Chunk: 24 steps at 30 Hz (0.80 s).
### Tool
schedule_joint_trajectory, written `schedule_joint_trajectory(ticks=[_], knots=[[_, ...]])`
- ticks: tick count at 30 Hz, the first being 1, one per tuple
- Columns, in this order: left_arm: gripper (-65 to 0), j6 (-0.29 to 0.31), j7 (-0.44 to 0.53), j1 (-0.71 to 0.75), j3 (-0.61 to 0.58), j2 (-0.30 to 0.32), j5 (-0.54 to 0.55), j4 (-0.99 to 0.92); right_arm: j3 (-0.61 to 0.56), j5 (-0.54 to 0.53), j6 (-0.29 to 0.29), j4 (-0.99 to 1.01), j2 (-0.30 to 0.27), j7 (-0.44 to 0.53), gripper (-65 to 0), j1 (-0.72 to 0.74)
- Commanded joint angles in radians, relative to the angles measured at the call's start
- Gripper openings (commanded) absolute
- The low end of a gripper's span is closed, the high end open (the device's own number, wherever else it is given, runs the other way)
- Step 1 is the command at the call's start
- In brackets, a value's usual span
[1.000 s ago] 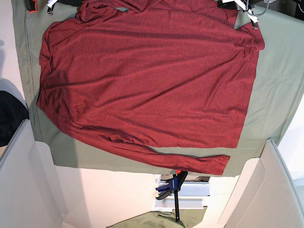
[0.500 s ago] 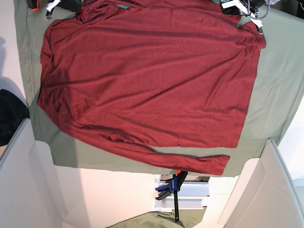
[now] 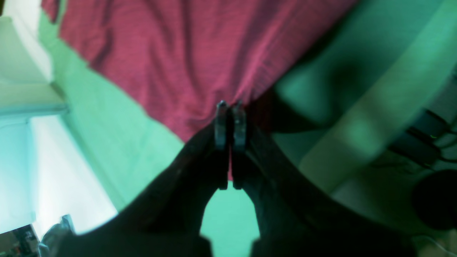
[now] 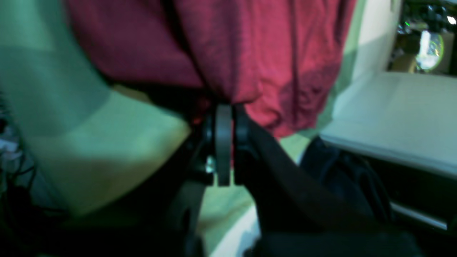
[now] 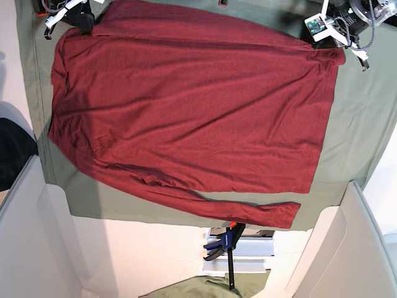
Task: Fold the T-shirt properly
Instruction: 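Pull the gripped shoulder edges apart to straighten the shirt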
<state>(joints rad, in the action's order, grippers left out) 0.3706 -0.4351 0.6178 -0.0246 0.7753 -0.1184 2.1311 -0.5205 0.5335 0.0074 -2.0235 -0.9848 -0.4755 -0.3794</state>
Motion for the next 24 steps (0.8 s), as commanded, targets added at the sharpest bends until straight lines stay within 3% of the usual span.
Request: schedule_joint_trajectory(ticks=[1,5,9,14,17,24], knots=[[-65.0,-0.011,0.032,-0.005,0.029,0.012,0.004,0.018,0.033,-0.017,0.003,-0.016,-0.018,0.005,-65.0,0.011],[-65.0,0.028,0.054,-0.066,0.07,0.012,0.058,-0.003,0.102,-0.136,0.008,-0.014,-0.018,0.016,-65.0,0.051],[-65.0,0.09,0.073,-0.17,0.07,0.011,0.113,-0.093,0.102,-0.155,0.01,-0.008,-0.015,0.039,-65.0,0.101],[-65.0,0.108,0.095,-0.298,0.07,0.012,0.15,-0.233,0.101,-0.209,0.02,0.047,-0.014,0.07,-65.0,0.186],[-65.0,0.162,0.115,-0.348,0.067,0.011,0.194,-0.291,0.1,-0.239,0.064,0.091,0.0,0.081,-65.0,0.238],[-65.0,0.166,0.158,-0.447,-0.003,0.012,0.193,-0.406,0.099,-0.273,0.087,0.147,0.02,0.114,-65.0,0.304]])
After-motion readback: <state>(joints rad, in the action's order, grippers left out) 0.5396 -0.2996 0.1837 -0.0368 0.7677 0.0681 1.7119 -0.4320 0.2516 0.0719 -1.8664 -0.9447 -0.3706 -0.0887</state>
